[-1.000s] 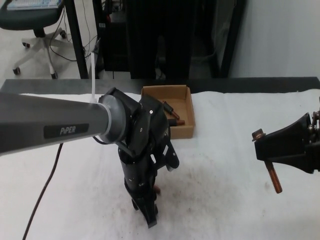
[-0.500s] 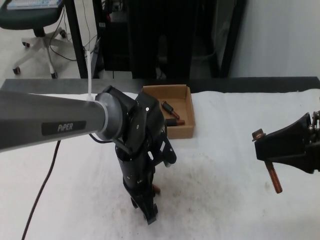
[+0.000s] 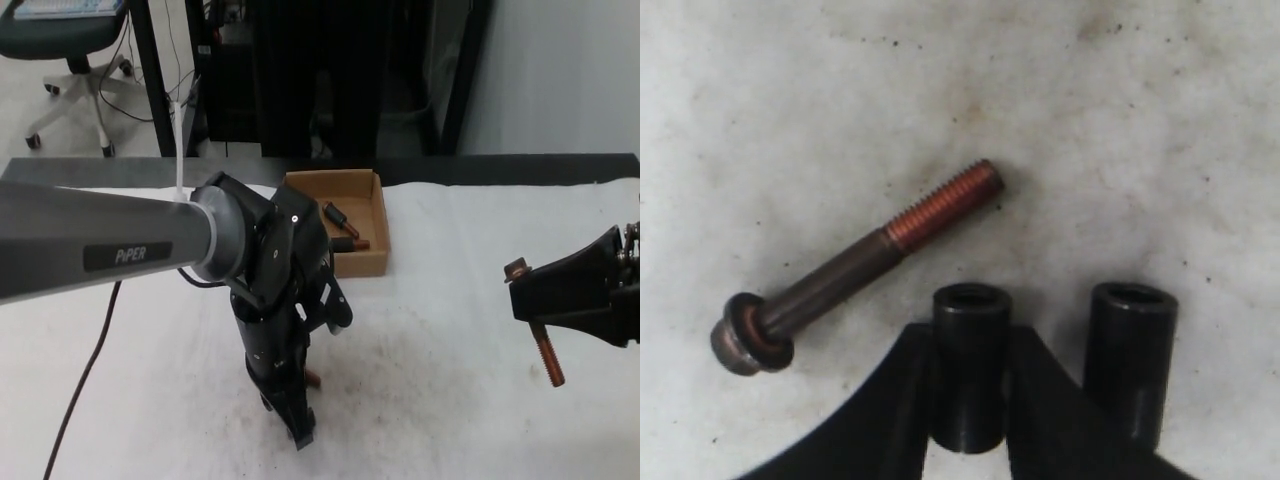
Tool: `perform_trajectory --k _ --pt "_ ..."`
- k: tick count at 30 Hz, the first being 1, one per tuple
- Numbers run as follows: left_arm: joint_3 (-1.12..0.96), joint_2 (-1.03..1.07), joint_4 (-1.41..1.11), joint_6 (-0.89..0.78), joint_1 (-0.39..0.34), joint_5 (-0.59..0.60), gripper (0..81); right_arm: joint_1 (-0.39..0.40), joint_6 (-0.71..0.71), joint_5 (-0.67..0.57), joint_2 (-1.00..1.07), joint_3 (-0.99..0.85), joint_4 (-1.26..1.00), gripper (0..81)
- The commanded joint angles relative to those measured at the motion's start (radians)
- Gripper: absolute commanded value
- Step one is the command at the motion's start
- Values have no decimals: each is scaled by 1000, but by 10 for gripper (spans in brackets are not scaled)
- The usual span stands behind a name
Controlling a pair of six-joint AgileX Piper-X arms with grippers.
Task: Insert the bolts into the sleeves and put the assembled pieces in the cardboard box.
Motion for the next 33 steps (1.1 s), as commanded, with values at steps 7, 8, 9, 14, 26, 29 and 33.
perform_trajectory --k 7,8,9,14,26,29,33 --pt "1 -240 -127 -136 12 -121 4 -5 9 26 -11 -3 -94 8" --pt "2 -285 -150 -167 19 -117 4 -5 22 26 -11 -3 -112 8" --pt "2 -326 -163 -216 23 -117 4 -5 42 26 -11 -3 -133 8" --pt "51 -528 -269 -512 61 13 4 -5 164 26 -11 -3 -294 8" --pt "700 -1017 -993 -960 64 875 4 8 558 -70 8 -3 -984 8" --pt "795 -1054 -1238 -1009 64 863 4 58 633 -152 48 -2 -1183 8" --pt "822 -1044 -1458 -992 64 762 4 209 644 -171 109 -2 -1362 8"
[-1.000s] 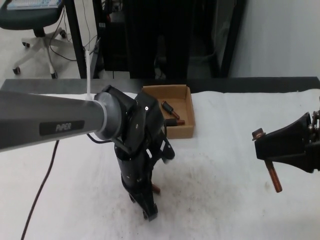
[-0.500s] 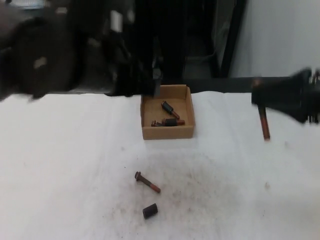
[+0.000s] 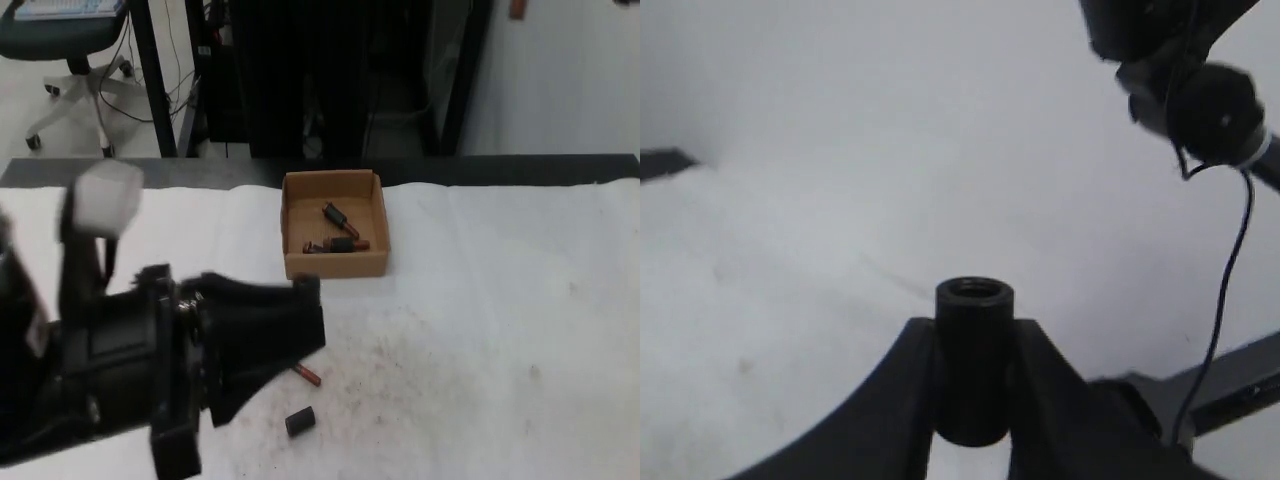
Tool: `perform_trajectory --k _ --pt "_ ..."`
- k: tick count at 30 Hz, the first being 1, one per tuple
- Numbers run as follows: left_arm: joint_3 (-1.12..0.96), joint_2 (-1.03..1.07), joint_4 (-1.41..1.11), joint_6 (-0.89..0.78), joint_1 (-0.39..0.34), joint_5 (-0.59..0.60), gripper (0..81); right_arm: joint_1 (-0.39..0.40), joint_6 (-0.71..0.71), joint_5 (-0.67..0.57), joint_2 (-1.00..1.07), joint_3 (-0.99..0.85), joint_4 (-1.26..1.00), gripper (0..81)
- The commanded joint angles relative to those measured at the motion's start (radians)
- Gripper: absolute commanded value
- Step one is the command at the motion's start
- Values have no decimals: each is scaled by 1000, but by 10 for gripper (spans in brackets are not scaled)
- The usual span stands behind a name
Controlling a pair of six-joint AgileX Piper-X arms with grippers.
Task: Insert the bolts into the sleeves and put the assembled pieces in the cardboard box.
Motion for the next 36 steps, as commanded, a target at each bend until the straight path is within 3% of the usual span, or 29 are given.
perform_trajectory --k 1,6,10,36 --pt "6 -2 -209 18 -2 -75 4 132 -7 -34 56 -3 -161 8" --pt "3 -1 -209 55 -2 -87 4 302 -314 -31 118 -3 -110 8" --pt "3 -1 -209 55 -2 -87 4 366 -381 48 145 -3 -90 8" --pt "3 -1 -209 55 -2 -87 4 379 -381 79 222 -3 -82 8"
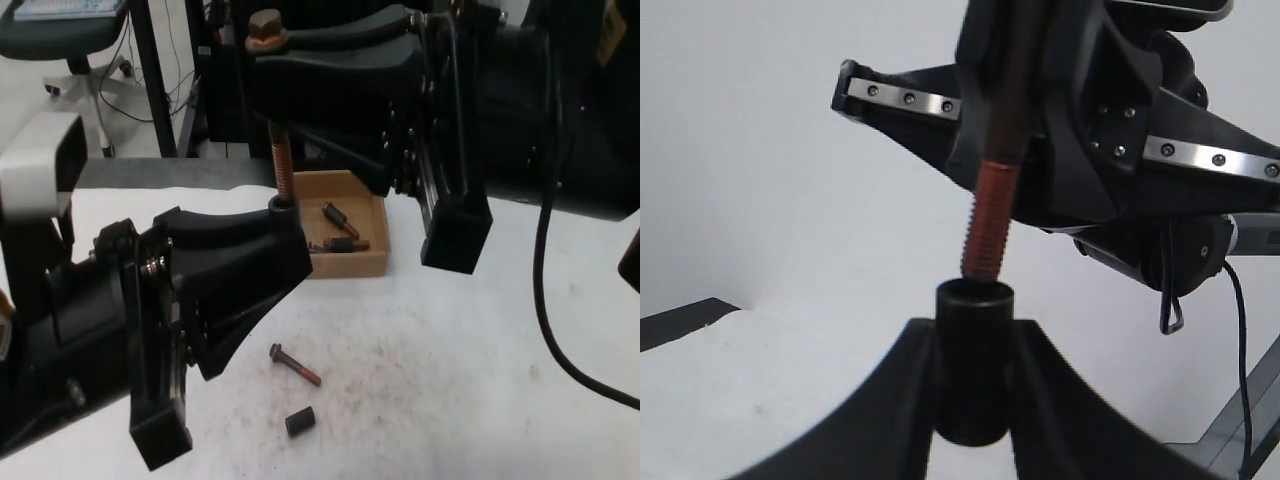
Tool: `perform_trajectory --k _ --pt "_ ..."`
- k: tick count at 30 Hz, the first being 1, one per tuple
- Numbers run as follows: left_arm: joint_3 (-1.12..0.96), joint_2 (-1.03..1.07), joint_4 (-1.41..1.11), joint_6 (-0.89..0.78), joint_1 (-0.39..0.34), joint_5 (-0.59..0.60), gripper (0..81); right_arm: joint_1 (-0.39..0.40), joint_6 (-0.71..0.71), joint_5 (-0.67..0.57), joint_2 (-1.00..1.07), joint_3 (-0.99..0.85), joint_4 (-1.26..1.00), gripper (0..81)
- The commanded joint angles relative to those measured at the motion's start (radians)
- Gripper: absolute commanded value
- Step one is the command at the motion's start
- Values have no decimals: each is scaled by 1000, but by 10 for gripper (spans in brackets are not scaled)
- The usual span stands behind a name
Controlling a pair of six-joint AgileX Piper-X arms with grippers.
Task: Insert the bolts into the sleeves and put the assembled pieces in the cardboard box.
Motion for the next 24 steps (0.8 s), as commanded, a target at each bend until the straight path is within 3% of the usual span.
perform_trajectory --k 1,14,24 --pt "-6 -1 -21 7 -2 -5 4 2 -3 0 -3 -3 -4 8" --pt "-7 -1 -21 68 -2 -5 4 2 -3 -4 -3 -3 8 8" --pt "-7 -1 -21 69 -2 -45 4 2 -3 -7 -3 -3 158 8"
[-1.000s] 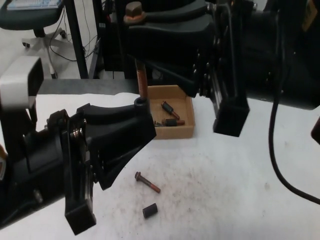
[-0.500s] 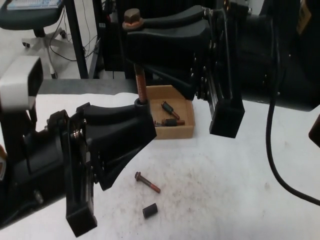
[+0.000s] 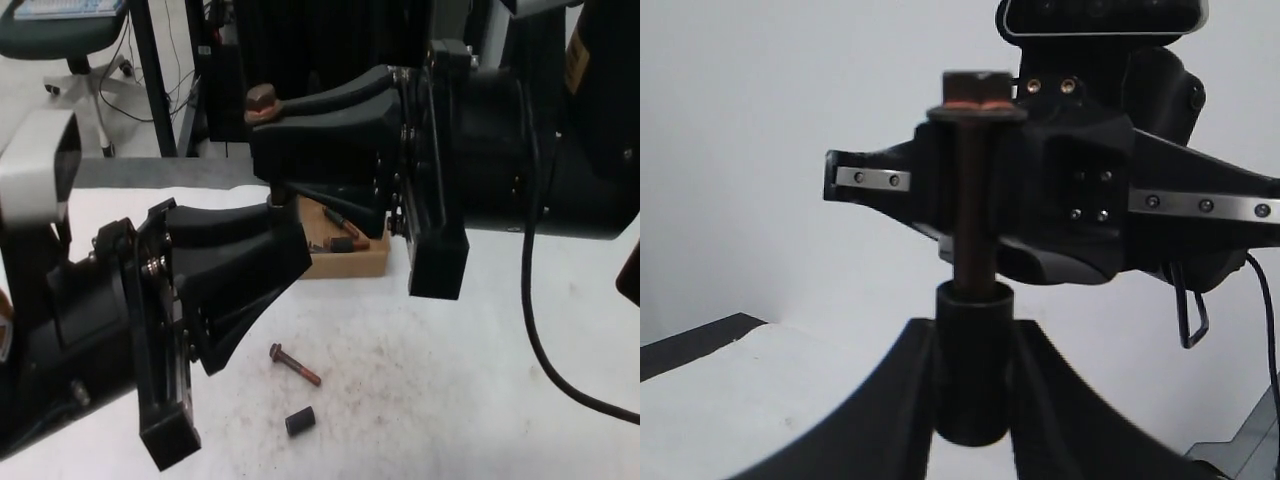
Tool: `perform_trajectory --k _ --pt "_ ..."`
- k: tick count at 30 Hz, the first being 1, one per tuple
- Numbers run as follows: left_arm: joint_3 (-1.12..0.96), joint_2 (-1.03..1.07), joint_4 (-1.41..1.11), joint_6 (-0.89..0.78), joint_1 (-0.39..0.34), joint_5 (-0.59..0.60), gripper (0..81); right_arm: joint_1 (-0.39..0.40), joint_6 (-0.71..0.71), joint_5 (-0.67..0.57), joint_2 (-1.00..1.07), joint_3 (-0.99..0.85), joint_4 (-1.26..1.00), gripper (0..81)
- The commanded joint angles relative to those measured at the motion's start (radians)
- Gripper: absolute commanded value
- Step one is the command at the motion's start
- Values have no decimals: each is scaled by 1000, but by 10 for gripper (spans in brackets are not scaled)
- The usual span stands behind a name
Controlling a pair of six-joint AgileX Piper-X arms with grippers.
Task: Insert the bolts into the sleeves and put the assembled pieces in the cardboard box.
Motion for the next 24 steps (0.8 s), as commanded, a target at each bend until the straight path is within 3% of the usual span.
perform_trajectory --k 1,10,12,17,19,24 --pt "-7 -1 -21 8 -2 -11 4 1 -3 0 -3 -3 6 8" --pt "-7 -1 -21 20 -2 -13 4 1 -37 8 -3 -3 6 17" --pt "-7 -1 -21 38 -2 -13 4 1 -37 7 -3 -3 6 92" --pt "-7 -1 -21 59 -2 -13 4 1 -37 6 -3 -3 8 439" --pt "-7 -1 -21 59 -2 -13 4 1 -37 6 -3 -3 8 476" --pt "-7 -1 -21 59 0 -16 4 1 -39 4 -3 -3 8 464"
